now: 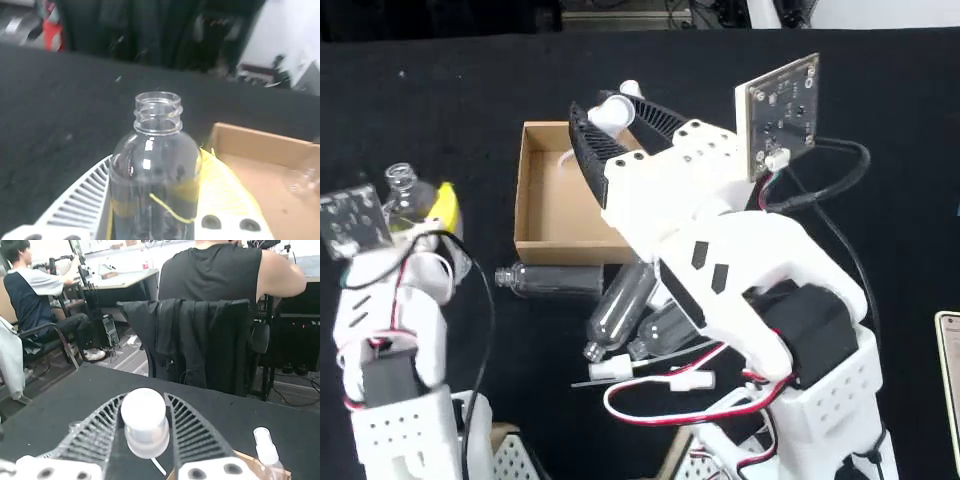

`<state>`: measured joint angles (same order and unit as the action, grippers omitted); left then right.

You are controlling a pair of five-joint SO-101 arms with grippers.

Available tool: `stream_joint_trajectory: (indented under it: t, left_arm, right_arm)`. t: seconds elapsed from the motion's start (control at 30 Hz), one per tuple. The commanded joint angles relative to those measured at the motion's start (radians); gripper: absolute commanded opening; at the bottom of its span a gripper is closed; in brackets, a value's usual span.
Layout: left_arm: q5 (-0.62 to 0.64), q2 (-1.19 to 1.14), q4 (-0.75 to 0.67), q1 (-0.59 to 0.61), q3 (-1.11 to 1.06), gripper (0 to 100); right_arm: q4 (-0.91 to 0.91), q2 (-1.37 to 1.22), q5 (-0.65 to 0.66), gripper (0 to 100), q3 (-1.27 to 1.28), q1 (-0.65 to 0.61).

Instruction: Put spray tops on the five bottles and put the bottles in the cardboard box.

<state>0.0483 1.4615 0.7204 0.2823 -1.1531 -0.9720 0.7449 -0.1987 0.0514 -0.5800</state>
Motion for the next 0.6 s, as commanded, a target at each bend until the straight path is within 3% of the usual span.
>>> stream_joint_trajectory:
  t: [0.0, 0.23, 0.57]
  left_arm:
    - [0.000, 0.121, -0.034, -0.058, -0.031, 7]
    - [0.002, 0.336, -0.052, -0.216, -0.170, 7]
    - [0.000, 0.362, -0.288, -0.395, -0.397, 7]
  right_arm:
    - [0.046, 0.036, -0.009, 1.1, -0.064, 0.026]
    - [0.081, 0.036, -0.011, 1.1, -0.056, -0.020]
    - [0.084, 0.036, -0.098, 1.1, -0.054, -0.020]
